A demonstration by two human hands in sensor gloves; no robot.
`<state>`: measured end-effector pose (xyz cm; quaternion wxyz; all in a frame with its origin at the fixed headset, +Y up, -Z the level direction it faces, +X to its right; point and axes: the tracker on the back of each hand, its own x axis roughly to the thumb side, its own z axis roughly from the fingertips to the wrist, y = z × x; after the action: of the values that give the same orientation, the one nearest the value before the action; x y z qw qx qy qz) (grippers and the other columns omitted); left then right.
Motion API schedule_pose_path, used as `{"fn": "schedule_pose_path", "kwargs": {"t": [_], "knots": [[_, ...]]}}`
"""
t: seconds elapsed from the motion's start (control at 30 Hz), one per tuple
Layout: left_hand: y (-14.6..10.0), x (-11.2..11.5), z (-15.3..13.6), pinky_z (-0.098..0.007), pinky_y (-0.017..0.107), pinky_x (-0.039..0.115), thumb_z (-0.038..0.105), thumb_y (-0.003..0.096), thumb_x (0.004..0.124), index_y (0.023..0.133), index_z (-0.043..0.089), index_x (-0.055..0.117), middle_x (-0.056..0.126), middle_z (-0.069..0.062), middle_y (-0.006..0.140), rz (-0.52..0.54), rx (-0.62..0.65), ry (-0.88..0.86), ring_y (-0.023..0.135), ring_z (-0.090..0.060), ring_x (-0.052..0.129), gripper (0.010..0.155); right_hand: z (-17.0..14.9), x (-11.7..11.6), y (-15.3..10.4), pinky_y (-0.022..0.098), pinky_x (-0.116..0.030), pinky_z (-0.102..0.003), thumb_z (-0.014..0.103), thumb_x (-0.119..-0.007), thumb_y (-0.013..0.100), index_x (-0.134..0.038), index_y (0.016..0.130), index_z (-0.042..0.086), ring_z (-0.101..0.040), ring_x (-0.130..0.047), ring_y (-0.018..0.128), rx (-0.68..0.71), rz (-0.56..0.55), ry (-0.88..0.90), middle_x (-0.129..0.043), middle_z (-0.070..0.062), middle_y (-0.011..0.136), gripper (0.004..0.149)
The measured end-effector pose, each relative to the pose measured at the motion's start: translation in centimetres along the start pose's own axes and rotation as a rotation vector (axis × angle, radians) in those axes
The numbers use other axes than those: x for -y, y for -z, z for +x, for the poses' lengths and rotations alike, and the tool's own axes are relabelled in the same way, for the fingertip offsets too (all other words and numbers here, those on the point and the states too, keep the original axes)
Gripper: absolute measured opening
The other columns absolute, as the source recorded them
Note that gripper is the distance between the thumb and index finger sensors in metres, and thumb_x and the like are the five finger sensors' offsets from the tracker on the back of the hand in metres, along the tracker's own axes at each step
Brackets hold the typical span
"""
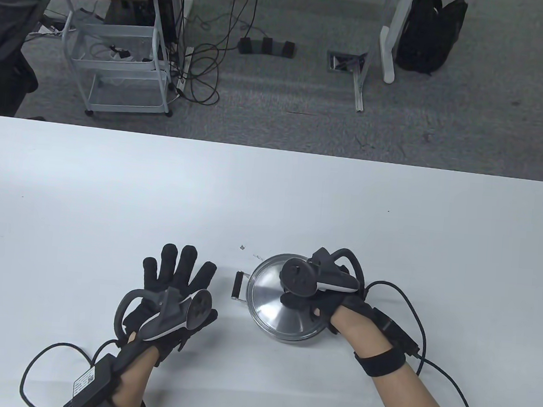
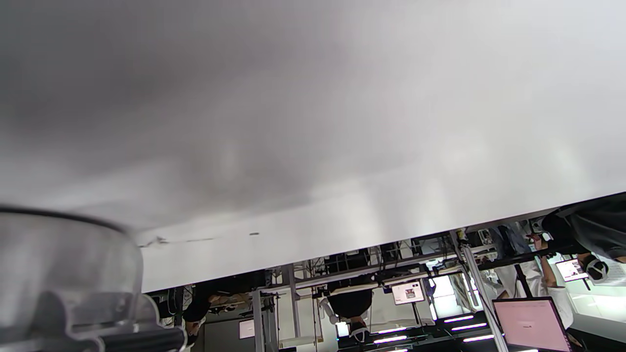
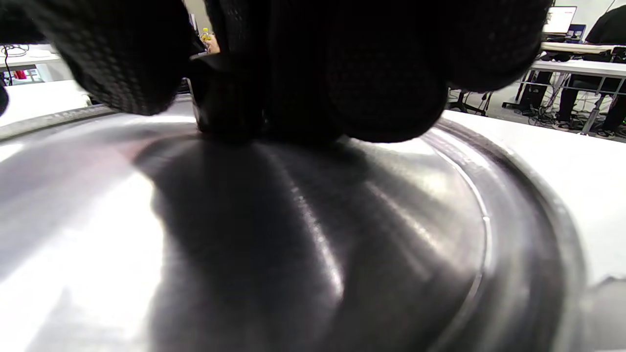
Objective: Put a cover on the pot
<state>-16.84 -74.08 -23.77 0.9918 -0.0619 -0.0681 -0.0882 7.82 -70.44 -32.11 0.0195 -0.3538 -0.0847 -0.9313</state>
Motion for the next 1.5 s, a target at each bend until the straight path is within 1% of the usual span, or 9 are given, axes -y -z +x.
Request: {"fn": "schedule_pose_path", "kwargs": {"t": [0.17, 0.37, 0.5, 0.63, 0.77, 0.9, 1.03, 1.23, 1.5], "knots": [[0.0, 0.0, -0.1, -0.071, 0.082, 0.023, 0.081, 0.0335, 0.057, 0.109, 0.045, 0.019, 0.005, -0.008, 0.12, 0.003, -0.003, -0.003, 0.111, -0.048, 0.007, 0.092, -0.2, -0.3, -0.4, 0.039, -0.086, -0.033, 0.027, -0.098, 0.032, -0.107, 0.048, 0.008, 0.036, -0.103, 0.023, -0.009, 0.015, 0.014, -0.113, 0.03, -0.006, 0.026], [0.0, 0.1, 0.0, -0.071, 0.082, 0.023, 0.081, 0.0335, 0.057, 0.109, 0.045, 0.019, 0.005, -0.008, 0.12, -0.006, -0.001, 0.005, 0.111, -0.048, 0.007, 0.092, -0.5, -0.4, -0.9, 0.042, -0.084, -0.035, 0.034, -0.094, 0.034, -0.099, 0.065, 0.008, 0.031, -0.105, 0.025, -0.013, 0.006, 0.034, -0.116, 0.02, 0.005, 0.041], [0.1, 0.1, 0.1, -0.071, 0.082, 0.023, 0.081, 0.0336, 0.057, 0.109, 0.045, 0.019, 0.005, -0.008, 0.12, -0.004, 0.003, 0.007, 0.111, -0.047, 0.007, 0.092, -1.2, -0.2, -2.4, 0.044, -0.081, -0.042, 0.044, -0.089, 0.035, -0.087, 0.081, 0.01, 0.009, -0.109, 0.034, -0.026, -0.032, 0.073, -0.114, 0.002, 0.042, 0.058], [0.1, 0.1, 0.2, -0.071, 0.082, 0.023, 0.081, 0.0335, 0.056, 0.109, 0.045, 0.018, 0.004, -0.008, 0.12, -0.009, 0.006, 0.015, 0.111, -0.047, 0.007, 0.092, -2.2, -0.3, -3.8, 0.046, -0.078, -0.047, 0.047, -0.087, 0.035, -0.079, 0.089, 0.01, -0.008, -0.107, 0.045, -0.051, -0.061, 0.14, -0.104, -0.008, 0.064, 0.066], [0.1, 0.2, 0.3, -0.071, 0.082, 0.023, 0.081, 0.0336, 0.056, 0.109, 0.045, 0.018, 0.004, -0.008, 0.12, -0.012, 0.007, 0.021, 0.111, -0.047, 0.007, 0.092, -3.8, 0.1, -6.2, 0.053, -0.07, -0.057, 0.052, -0.084, 0.035, -0.067, 0.098, 0.013, -0.035, -0.091, 0.069, -0.094, -0.142, 0.197, -0.084, -0.017, 0.089, 0.075], [0.1, 0.3, 0.4, -0.071, 0.082, 0.022, 0.081, 0.0336, 0.056, 0.109, 0.045, 0.017, 0.002, -0.008, 0.12, -0.003, 0.018, 0.018, 0.111, -0.047, 0.007, 0.092, -6.1, -0.3, -9.5, 0.061, -0.055, -0.067, 0.055, -0.082, 0.036, -0.058, 0.103, 0.015, -0.05, -0.069, 0.088, -0.175, -0.192, 0.229, -0.063, -0.021, 0.104, 0.082], [0.0, 0.3, 0.8, -0.071, 0.082, 0.022, 0.081, 0.0332, 0.055, 0.108, 0.046, 0.016, -0.001, -0.007, 0.119, 0.032, 0.041, 0.008, 0.111, -0.047, 0.006, 0.092, -8.4, -1.6, -12.4, 0.064, -0.039, -0.074, 0.058, -0.081, 0.036, -0.053, 0.106, 0.017, -0.055, -0.049, 0.097, -0.263, -0.219, 0.261, -0.049, -0.022, 0.11, 0.086], [0.0, 0.5, 1.2, -0.072, 0.083, 0.025, 0.085, 0.0307, 0.052, 0.108, 0.047, 0.014, -0.003, -0.007, 0.118, 0.071, 0.058, 0.009, 0.112, -0.051, 0.01, 0.094, -10.8, -5.7, -15.4, 0.063, -0.02, -0.077, 0.063, -0.077, 0.036, -0.045, 0.108, 0.019, -0.056, -0.025, 0.101, -0.375, -0.189, 0.295, -0.031, -0.02, 0.114, 0.09], [0.2, 1.0, 1.8, -0.073, 0.083, 0.026, 0.088, 0.0281, 0.051, 0.106, 0.048, 0.01, -0.006, -0.007, 0.117, 0.066, 0.085, 0.026, 0.112, -0.052, 0.011, 0.097, -11.2, -8.9, -16.9, 0.061, -0.013, -0.077, 0.07, -0.07, 0.036, -0.036, 0.109, 0.021, -0.055, -0.015, 0.1, -0.386, -0.111, 0.365, -0.022, -0.02, 0.114, 0.093]]}}
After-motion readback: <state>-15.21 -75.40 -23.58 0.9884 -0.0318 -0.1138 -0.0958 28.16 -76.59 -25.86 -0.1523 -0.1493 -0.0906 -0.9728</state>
